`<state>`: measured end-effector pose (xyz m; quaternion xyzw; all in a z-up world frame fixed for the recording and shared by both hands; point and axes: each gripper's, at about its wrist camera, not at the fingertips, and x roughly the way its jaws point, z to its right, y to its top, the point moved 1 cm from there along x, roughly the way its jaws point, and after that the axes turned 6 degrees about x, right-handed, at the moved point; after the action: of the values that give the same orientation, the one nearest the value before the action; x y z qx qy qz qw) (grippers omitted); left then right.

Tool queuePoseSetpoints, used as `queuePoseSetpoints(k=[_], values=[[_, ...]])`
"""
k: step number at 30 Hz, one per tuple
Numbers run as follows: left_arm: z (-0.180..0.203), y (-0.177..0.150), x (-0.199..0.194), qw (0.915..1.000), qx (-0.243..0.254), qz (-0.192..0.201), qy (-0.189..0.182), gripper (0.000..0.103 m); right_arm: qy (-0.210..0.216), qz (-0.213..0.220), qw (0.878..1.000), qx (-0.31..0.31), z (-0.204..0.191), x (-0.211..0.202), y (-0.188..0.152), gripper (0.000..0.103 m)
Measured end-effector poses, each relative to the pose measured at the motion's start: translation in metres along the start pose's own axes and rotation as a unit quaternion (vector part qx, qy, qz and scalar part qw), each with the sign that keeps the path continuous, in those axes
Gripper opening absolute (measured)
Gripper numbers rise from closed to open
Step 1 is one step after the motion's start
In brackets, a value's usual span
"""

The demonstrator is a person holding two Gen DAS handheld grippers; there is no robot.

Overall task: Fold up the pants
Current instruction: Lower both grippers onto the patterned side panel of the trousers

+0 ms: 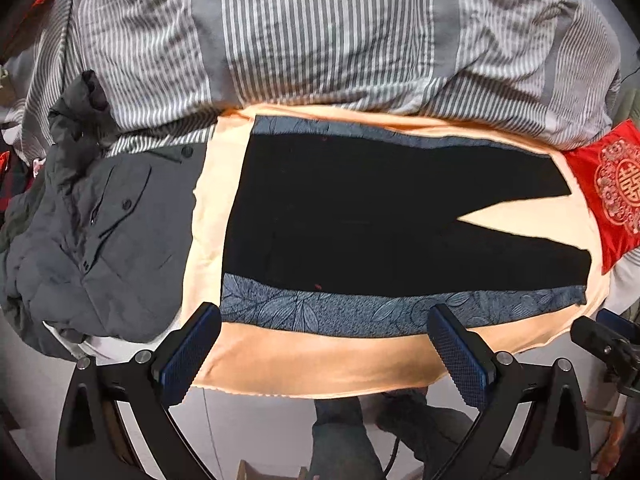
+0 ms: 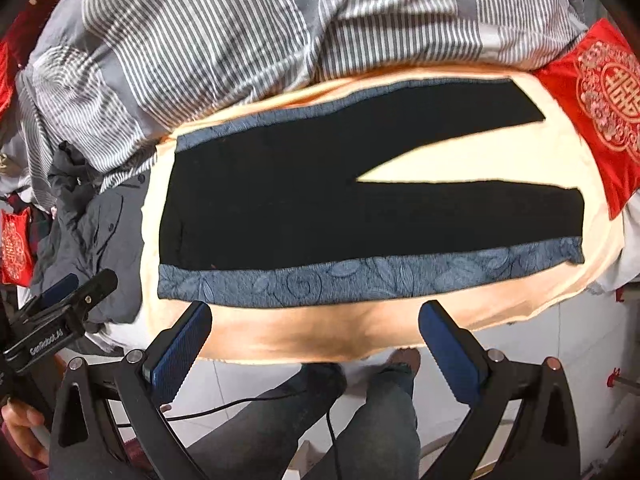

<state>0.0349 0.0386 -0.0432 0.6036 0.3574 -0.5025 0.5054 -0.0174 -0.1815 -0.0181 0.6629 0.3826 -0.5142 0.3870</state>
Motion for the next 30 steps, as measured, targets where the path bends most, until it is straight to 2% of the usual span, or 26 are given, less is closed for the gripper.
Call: queuePoseSetpoints(k=[9, 15, 20, 23, 26, 30], values=[[0.012, -0.003, 0.047, 0.9993, 0.02, -0.031, 0.007, 0.103, -0.003, -0.015, 1.0, 0.018, 0.015, 0.034, -0.002, 0.103], [0.013, -0.011, 0.084, 0.9984, 0.026, -0.048, 0.012, 0.103, 0.014, -0.036, 0.998, 0.044, 0.027, 0.078, -0.007, 0.103], [0.011, -0.018, 0.115, 0.9983, 0.01, -0.057, 0.012, 0.103, 0.029, -0.046, 0.997, 0.056, 0.033, 0.115, -0.014, 0.103], [0.008, -0.023, 0.131, 0.9984, -0.002, -0.056, 0.01, 0.103, 0.052, -0.046, 0.996, 0.064, 0.038, 0.132, -0.017, 0.103], [0.004, -0.027, 0.139, 0.9989, -0.015, -0.045, 0.005, 0.103, 0.092, -0.038, 0.993, 0.067, 0.04, 0.144, -0.02, 0.103], [-0.008, -0.035, 0.144, 0.9984, -0.048, -0.013, -0.025, 0.103, 0.174, -0.041, 0.979, 0.099, 0.049, 0.165, -0.024, 0.103]])
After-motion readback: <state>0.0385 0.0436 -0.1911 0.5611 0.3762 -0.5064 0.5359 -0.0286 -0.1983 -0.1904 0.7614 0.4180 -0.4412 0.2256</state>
